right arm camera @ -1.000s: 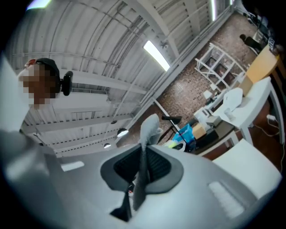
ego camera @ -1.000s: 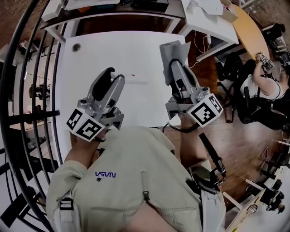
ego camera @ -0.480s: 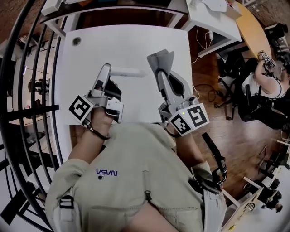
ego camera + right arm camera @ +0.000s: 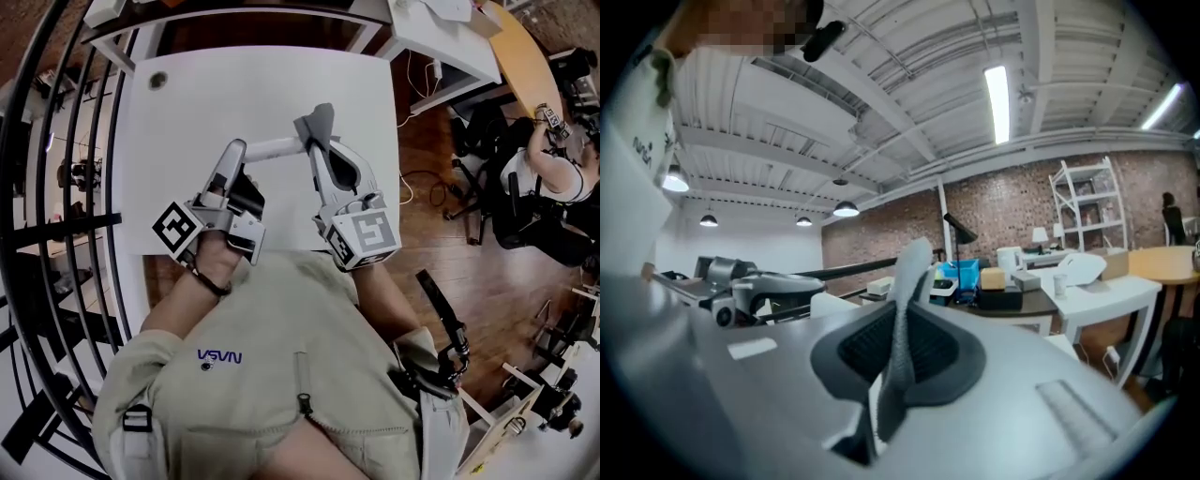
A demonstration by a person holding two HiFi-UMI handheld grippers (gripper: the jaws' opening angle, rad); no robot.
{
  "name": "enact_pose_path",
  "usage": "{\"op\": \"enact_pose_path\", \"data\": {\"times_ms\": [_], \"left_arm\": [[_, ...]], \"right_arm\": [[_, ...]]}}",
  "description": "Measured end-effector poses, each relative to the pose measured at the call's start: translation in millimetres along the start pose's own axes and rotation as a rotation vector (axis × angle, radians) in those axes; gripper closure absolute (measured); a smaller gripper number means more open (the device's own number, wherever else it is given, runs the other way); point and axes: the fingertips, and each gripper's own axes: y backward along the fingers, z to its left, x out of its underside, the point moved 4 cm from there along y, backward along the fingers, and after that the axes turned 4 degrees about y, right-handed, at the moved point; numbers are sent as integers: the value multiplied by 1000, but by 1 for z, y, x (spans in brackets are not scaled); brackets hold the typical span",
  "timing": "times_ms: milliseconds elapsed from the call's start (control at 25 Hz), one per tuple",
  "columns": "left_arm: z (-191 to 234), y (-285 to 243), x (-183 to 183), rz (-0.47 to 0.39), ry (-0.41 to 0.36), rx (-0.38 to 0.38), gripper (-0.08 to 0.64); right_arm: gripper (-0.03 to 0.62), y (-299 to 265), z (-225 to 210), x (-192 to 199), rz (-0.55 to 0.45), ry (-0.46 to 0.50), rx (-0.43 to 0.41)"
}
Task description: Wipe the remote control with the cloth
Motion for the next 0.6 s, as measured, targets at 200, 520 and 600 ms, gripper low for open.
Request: {"op": "enact_pose_path", "data": {"times_ms": [200,520,600], "left_arm": [[3,-4,9,88,-28,-3,341],[9,-4,34,211,-57,-26,344],[10,-4,31,193,-48,-34,344]], "right_arm": [[575,-15,-8,0,-1,6,31],[574,-24,-15,3,7,12,26],[574,-23,-9,4,9,15,4]]}}
